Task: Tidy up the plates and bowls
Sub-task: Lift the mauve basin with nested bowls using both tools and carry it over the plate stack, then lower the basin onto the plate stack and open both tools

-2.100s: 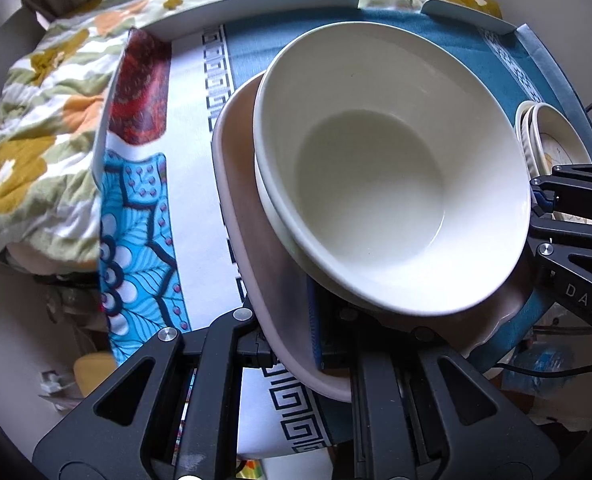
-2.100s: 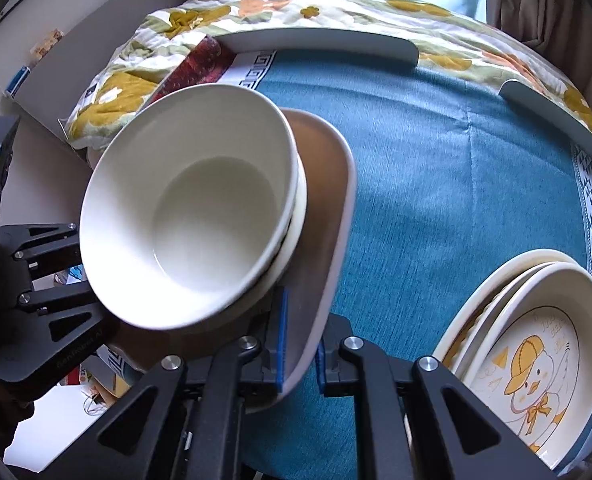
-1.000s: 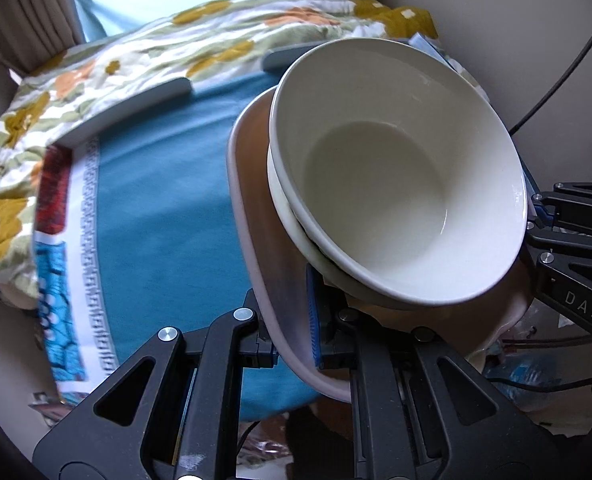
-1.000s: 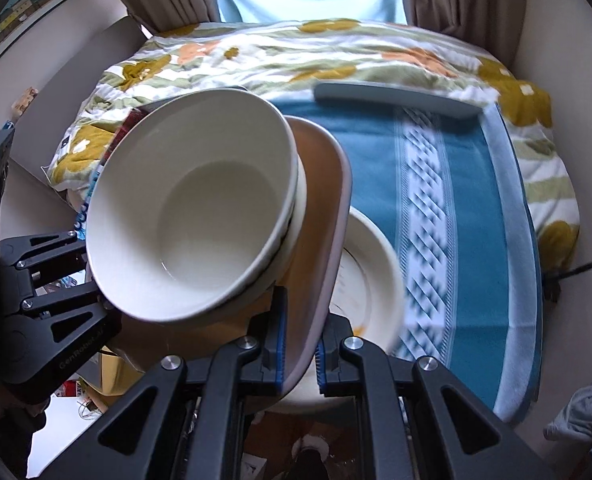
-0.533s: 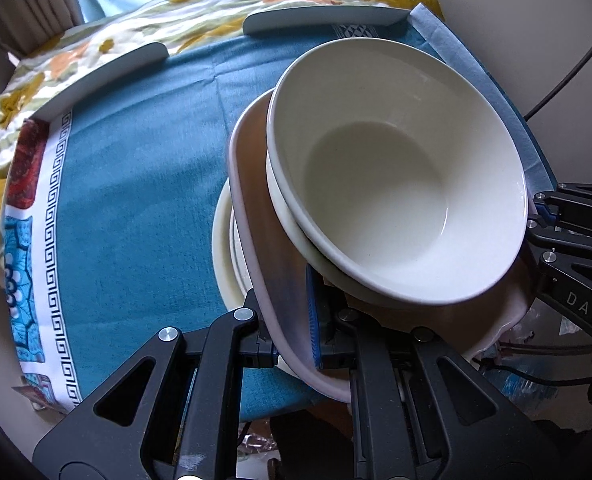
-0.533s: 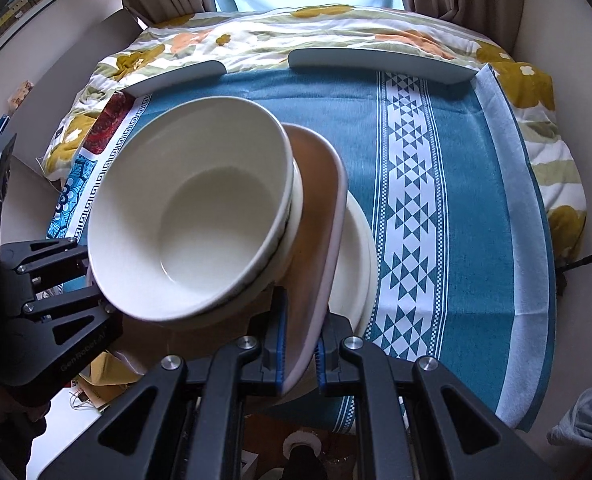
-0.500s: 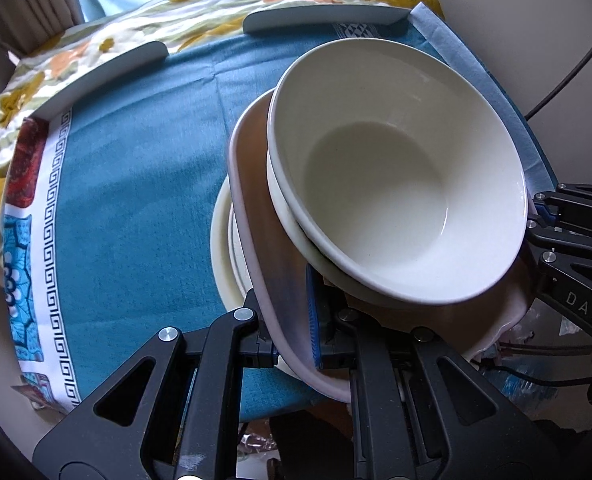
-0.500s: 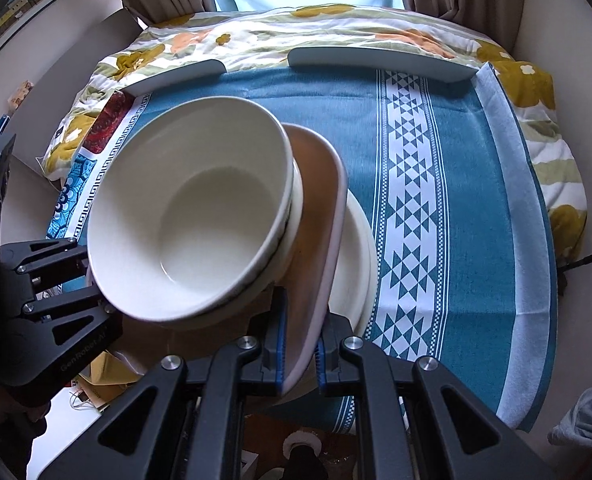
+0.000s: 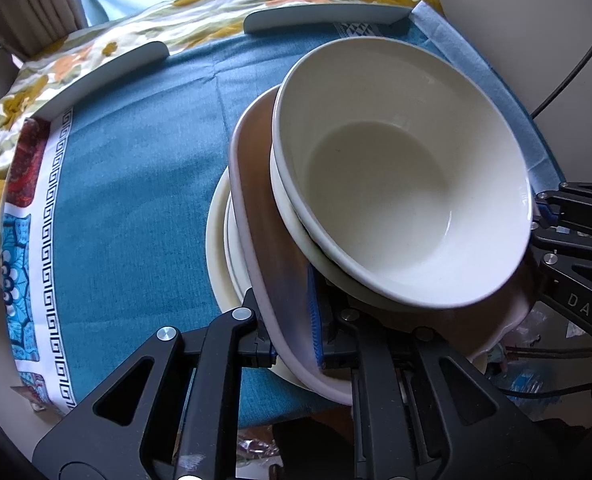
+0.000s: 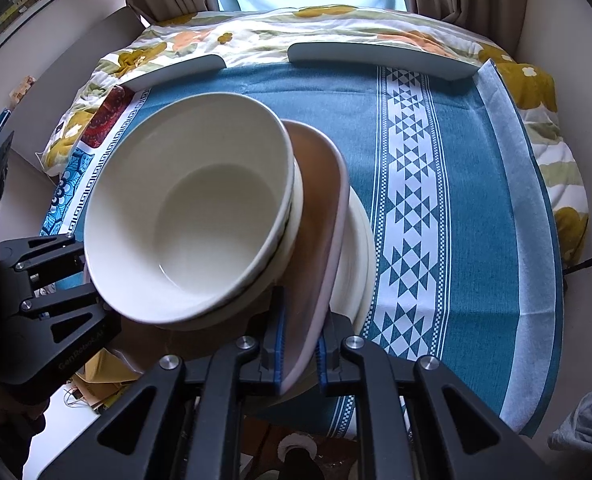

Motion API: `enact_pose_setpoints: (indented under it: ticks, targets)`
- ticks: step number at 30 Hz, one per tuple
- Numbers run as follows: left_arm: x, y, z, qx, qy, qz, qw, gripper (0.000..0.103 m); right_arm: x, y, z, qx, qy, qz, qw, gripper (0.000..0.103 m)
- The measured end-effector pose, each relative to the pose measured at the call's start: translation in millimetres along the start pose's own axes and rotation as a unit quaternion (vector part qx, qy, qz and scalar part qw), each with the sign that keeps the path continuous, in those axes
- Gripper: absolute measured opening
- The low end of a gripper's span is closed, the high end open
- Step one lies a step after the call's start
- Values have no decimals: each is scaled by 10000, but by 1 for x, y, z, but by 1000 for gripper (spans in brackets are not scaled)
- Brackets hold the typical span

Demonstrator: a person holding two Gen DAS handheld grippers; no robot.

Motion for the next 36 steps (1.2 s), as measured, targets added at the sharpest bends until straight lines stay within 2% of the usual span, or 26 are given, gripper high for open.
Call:
enact_pose_setpoints:
  ticks: [4, 10, 15, 20, 26, 30, 33, 36]
  targets:
    - [2, 2, 1, -38, 19, 94, 9999, 12, 0, 1, -1, -85, 32, 67, 9999, 12]
    - [0, 2, 1, -119, -99, 526, 9985, 13, 11, 6, -7, -230, 49, 106, 9997, 12]
    - [-2, 3, 1, -216, -199, 732, 9969, 13, 13, 6, -8, -281, 81, 178, 9994, 12]
    - [-3, 2, -2, -518, -363, 925, 9937, 16, 12, 4, -7, -305, 140, 187, 9993, 12]
    - [7, 8, -2, -745, -211, 896, 9930, 20, 12, 5, -8, -349, 149, 196, 9991, 12]
    - [21, 6, -1, -630, -252, 794, 9945, 25, 17, 4, -9, -439, 168, 156, 9988, 12]
    - [35, 3, -2, -526, -269, 708, 9957, 34, 27, 2, -10, -463, 188, 91, 9987, 12]
    - [49, -3, -6, -454, -303, 565, 9969, 38, 43, -2, -10, -459, 211, -39, 9987, 12]
Point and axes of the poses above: each gripper's, at about its wrist camera, not at the fingertips, and x roughly against the way its jaws point, z to its left, y to its top, the point moved 5 cm from there along -x, roughly the way its jaws point, and after that the axes turned 9 degrees about x, right-handed, at the moved point
